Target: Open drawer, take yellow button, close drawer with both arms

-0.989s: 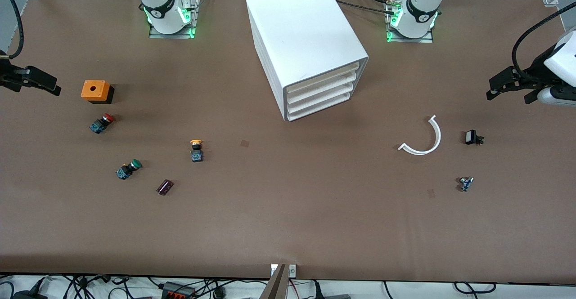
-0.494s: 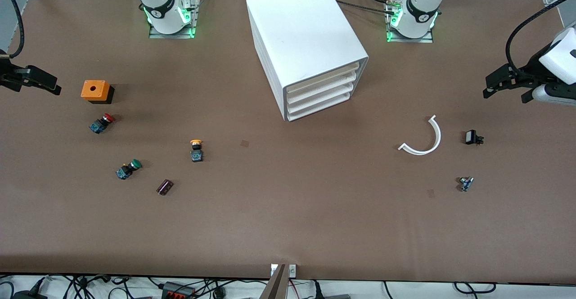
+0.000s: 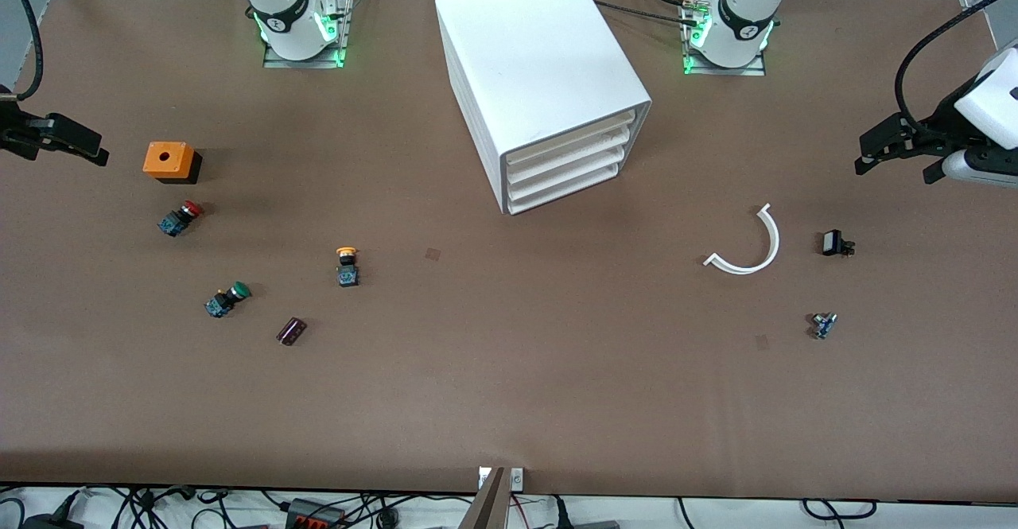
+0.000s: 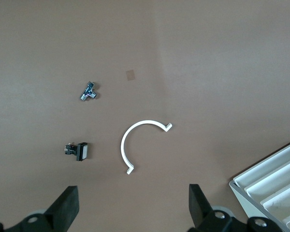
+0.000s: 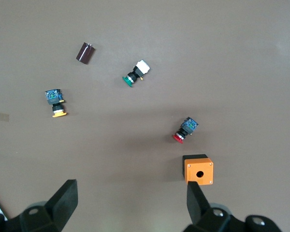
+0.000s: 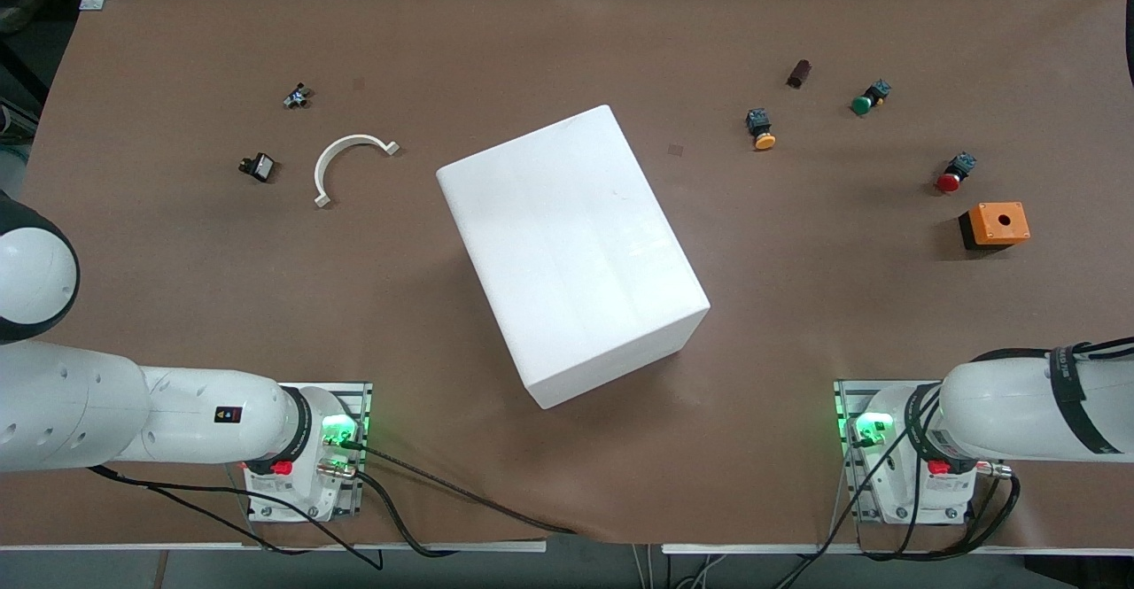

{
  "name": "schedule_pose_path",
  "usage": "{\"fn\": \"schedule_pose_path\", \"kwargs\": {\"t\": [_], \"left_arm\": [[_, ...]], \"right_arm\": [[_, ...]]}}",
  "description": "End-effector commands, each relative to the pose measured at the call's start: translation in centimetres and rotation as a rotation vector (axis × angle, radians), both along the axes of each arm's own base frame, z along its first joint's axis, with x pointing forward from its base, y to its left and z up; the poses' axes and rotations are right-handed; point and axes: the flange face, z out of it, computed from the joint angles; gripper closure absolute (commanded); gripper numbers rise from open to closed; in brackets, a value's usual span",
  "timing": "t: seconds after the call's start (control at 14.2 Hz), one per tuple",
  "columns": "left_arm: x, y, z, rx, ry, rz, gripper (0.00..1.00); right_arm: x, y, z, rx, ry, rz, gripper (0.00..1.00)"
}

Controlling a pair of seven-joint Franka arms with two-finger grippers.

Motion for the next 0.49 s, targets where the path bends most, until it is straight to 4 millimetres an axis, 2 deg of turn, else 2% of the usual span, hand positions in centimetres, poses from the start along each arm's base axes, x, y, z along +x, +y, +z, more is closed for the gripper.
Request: {"fn": "schedule_pose_path", "kwargs": {"t": [0.0,0.42], "left_arm": [[0.6,-0.2,0.6,0.011,0.018,-0.023,0.00],[0.5,-0.2,0.5,0.010,0.023,-0.021,0.00]], "right_arm": [[-0.8,0.3,0.4,-0.002,0.001,0.002,0.00],[-2.0,0.1,0.0,-0.001,-0.022,-0.003,0.00]]}}
